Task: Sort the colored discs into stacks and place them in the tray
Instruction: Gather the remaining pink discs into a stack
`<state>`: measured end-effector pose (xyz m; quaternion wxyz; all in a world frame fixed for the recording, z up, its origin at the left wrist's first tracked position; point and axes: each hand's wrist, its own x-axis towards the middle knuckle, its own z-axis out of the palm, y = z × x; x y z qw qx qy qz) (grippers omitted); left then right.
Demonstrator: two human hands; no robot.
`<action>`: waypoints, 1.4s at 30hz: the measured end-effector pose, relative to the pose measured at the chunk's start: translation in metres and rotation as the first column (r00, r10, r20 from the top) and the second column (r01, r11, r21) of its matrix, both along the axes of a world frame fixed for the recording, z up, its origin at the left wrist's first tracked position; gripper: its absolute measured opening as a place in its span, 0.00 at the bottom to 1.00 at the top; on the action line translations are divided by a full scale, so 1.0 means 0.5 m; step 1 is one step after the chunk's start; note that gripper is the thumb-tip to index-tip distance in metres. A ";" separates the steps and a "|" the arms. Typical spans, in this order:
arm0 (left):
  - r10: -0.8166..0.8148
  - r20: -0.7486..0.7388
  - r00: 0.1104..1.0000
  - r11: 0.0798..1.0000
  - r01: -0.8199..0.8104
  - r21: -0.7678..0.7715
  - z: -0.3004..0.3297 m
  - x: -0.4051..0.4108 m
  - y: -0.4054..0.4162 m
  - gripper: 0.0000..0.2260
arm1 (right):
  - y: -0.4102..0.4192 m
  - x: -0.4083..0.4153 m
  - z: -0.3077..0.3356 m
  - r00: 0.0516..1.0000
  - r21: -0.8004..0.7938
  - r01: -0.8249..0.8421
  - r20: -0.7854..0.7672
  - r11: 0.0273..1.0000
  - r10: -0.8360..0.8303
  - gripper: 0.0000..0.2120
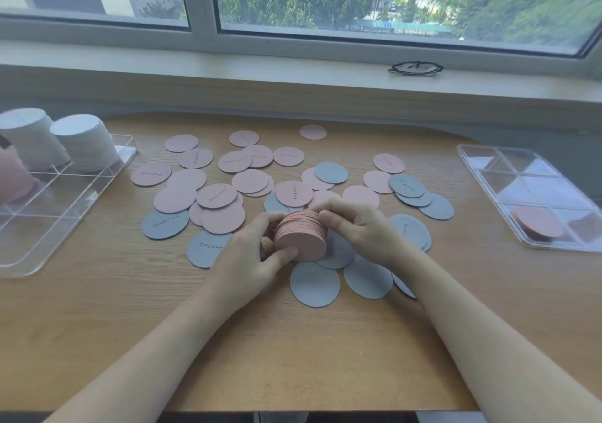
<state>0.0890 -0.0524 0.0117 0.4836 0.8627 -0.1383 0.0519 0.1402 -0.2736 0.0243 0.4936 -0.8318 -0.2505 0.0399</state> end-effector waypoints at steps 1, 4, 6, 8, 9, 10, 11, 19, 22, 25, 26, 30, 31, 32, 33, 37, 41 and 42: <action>-0.002 -0.008 1.000 1.000 0.002 -0.013 0.001 -0.001 -0.001 0.19 | -0.006 0.004 0.000 0.999 -0.002 0.030 0.029 1.000 -0.030 0.10; -0.009 -0.006 1.000 1.000 0.009 -0.018 0.003 -0.003 -0.002 0.18 | -0.044 0.039 -0.012 0.913 -0.183 0.348 0.288 0.920 -0.288 0.13; -0.008 -0.006 1.000 1.000 0.007 -0.012 0.004 -0.003 -0.002 0.18 | -0.070 0.059 -0.021 0.862 -0.377 0.487 0.351 0.788 -0.365 0.20; -0.009 -0.013 1.000 1.000 0.009 -0.011 0.005 -0.004 -0.002 0.18 | -0.084 0.070 -0.029 0.873 -0.532 0.487 0.330 0.692 -0.360 0.24; -0.010 -0.015 1.000 1.000 0.010 -0.011 0.005 -0.004 -0.002 0.18 | -0.087 0.072 -0.033 0.882 -0.582 0.471 0.318 0.663 -0.348 0.25; -0.010 -0.015 1.000 1.000 0.009 -0.011 0.005 -0.004 -0.002 0.18 | -0.088 0.073 -0.033 0.887 -0.606 0.461 0.315 0.648 -0.338 0.25; -0.008 -0.015 1.000 1.000 0.008 -0.009 0.005 -0.004 -0.002 0.18 | -0.088 0.074 -0.033 0.887 -0.613 0.462 0.322 0.641 -0.331 0.25; -0.001 -0.019 1.000 1.000 0.001 0.003 0.000 -0.001 0.002 0.19 | -0.082 0.067 -0.026 0.799 -0.500 0.593 0.464 0.631 -0.383 0.17; -0.001 -0.018 1.000 1.000 0.001 0.006 0.000 0.001 0.002 0.19 | -0.074 0.063 -0.028 0.795 -0.305 0.588 0.392 0.749 -0.464 0.12; 0.002 -0.018 1.000 1.000 -0.002 0.009 -0.001 0.002 0.003 0.19 | -0.061 0.065 -0.039 0.845 -0.345 0.506 0.382 0.790 -0.374 0.16; 0.003 -0.018 1.000 1.000 -0.003 0.012 -0.001 0.002 0.003 0.19 | -0.057 0.065 -0.039 0.861 -0.364 0.484 0.364 0.796 -0.356 0.17; 0.007 -0.012 1.000 1.000 -0.007 0.017 -0.001 0.001 0.002 0.19 | -0.051 0.065 -0.036 0.902 -0.371 0.404 0.315 0.837 -0.296 0.20; 0.007 -0.009 1.000 1.000 -0.007 0.020 -0.001 0.001 0.002 0.19 | -0.051 0.065 -0.035 0.910 -0.384 0.383 0.313 0.840 -0.272 0.20; 0.007 -0.007 1.000 1.000 -0.007 0.022 -0.001 0.000 0.002 0.19 | -0.051 0.067 -0.036 0.915 -0.407 0.369 0.316 0.836 -0.250 0.20; 0.007 -0.006 1.000 1.000 -0.007 0.022 0.000 0.000 0.002 0.19 | -0.051 0.070 -0.038 0.918 -0.435 0.362 0.320 0.825 -0.234 0.19; 0.005 -0.018 1.000 1.000 -0.005 0.007 0.000 0.000 0.001 0.19 | -0.061 0.080 -0.038 0.903 -0.463 0.405 0.339 0.788 -0.264 0.19; 0.007 -0.022 1.000 1.000 -0.007 -0.002 -0.001 0.000 0.000 0.18 | -0.081 0.077 -0.029 0.884 -0.512 0.455 0.358 0.729 -0.300 0.17; 0.008 -0.023 1.000 1.000 -0.008 -0.002 0.000 0.000 -0.001 0.18 | -0.081 0.076 -0.028 0.881 -0.520 0.462 0.363 0.719 -0.303 0.16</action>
